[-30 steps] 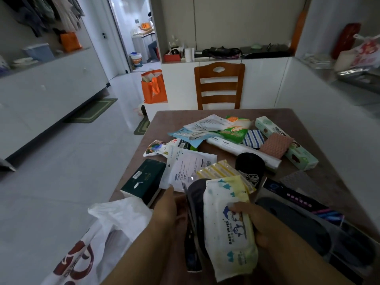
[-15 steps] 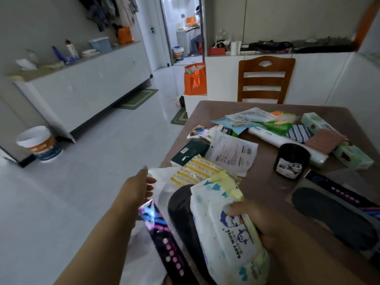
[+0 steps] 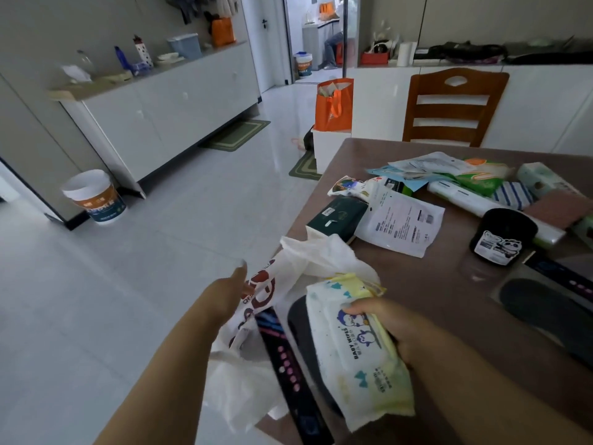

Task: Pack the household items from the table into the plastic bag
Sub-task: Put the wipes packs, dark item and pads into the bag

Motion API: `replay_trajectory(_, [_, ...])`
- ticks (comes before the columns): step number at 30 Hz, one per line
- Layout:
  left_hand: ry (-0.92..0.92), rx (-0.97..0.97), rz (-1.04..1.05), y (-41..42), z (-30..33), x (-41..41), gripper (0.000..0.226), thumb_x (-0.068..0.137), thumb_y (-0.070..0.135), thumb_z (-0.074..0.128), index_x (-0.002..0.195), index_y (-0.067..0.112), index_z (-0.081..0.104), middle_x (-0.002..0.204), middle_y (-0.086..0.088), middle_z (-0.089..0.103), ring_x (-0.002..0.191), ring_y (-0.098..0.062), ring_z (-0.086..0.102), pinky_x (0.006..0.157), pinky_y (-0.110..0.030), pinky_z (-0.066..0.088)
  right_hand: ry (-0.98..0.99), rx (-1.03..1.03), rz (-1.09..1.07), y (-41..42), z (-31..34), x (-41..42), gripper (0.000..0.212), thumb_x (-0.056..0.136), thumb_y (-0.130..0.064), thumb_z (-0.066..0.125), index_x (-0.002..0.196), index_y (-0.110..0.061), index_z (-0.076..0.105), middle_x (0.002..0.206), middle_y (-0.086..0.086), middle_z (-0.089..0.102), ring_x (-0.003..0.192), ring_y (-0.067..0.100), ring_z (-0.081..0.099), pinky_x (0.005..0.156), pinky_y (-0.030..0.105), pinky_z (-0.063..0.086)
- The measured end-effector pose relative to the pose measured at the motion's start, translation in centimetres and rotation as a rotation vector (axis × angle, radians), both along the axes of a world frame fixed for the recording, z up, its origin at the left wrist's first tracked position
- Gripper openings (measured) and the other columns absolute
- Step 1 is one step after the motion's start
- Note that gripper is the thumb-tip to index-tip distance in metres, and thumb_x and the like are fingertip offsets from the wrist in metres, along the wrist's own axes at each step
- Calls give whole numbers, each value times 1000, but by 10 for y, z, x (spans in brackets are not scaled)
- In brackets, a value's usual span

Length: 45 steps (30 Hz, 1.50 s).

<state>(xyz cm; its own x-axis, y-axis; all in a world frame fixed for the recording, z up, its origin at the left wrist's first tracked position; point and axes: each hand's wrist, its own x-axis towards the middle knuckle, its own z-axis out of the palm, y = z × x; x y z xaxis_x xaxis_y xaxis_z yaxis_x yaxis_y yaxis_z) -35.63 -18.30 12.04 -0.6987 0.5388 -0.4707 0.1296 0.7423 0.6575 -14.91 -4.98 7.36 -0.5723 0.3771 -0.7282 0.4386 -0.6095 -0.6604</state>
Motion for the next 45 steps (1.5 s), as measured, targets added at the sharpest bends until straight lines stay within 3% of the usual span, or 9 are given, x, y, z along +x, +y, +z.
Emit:
replay_trajectory(5, [206, -236, -110, 21, -40, -7, 80, 88, 69, 15, 137, 18, 51, 145, -11, 46, 132, -33, 40, 112, -47, 23, -87, 46, -34, 8, -6, 8, 23, 71, -22, 74, 88, -6, 74, 84, 16, 77, 69, 30, 71, 77, 38, 55])
replay_trajectory(9, [-151, 12, -73, 24, -51, 2, 73, 89, 67, 30, 132, 11, 53, 131, -11, 57, 117, -29, 52, 101, -34, 36, -69, 65, -111, 7, -1, -1, 16, 74, -19, 73, 83, -7, 73, 76, 14, 76, 69, 29, 69, 76, 38, 55])
replay_trajectory(15, [-123, 293, -242, 34, -46, 13, 28, 98, 36, 42, 112, 20, 60, 100, 3, 63, 84, -3, 57, 66, -12, 46, -12, 4, -418, 11, 1, -12, 13, 83, -14, 67, 75, -5, 66, 53, 11, 70, 65, 29, 63, 69, 41, 53])
replay_trajectory(18, [-124, 184, -284, 42, -52, 8, 37, 94, 55, 39, 111, 30, 61, 109, 5, 64, 94, -9, 60, 89, -26, 46, -5, -99, -482, 4, -2, -33, 15, 82, -17, 71, 78, -3, 66, 69, 14, 70, 69, 29, 64, 76, 44, 54])
replay_trajectory(25, [-17, -44, -396, 26, -44, 3, 59, 100, 48, 25, 100, 4, 65, 87, -10, 64, 67, -16, 59, 66, -27, 52, -2, -136, -698, 1, -31, -48, 41, 80, -28, 74, 115, -9, 63, 107, 17, 70, 91, 35, 67, 85, 57, 53])
replay_trajectory(31, [-5, -93, -539, 35, -46, 9, 72, 97, 55, 14, 91, 9, 69, 95, -6, 67, 81, -18, 61, 70, -24, 50, -235, 103, -496, -11, -33, -27, 59, 88, -50, 56, 132, -12, 52, 123, 12, 61, 109, 30, 59, 97, 42, 50])
replay_trajectory(38, [-49, 94, -592, 61, -43, 39, 39, 101, 38, 33, 110, 20, 67, 112, 9, 62, 102, -10, 55, 82, -15, 43, -816, 1040, -309, 54, -11, 35, 51, 87, -46, 58, 120, -7, 58, 122, 19, 59, 105, 32, 56, 88, 40, 50])
replay_trajectory(41, [50, -15, -656, 76, -66, 62, 49, 104, 27, 27, 151, 16, 25, 160, -8, 22, 146, -32, 19, 116, -43, 22, -746, 913, -122, 71, -15, 50, 38, 95, -37, 49, 104, -4, 65, 111, 16, 66, 89, 26, 57, 74, 30, 43])
replay_trajectory(45, [211, -83, -774, 92, -96, 74, 57, 101, 39, 25, 151, 41, -3, 163, -1, -12, 148, -34, -10, 109, -71, 7, -714, 849, -199, 69, 2, 92, 39, 94, -35, 54, 101, 0, 70, 92, 18, 68, 78, 28, 61, 71, 32, 48])
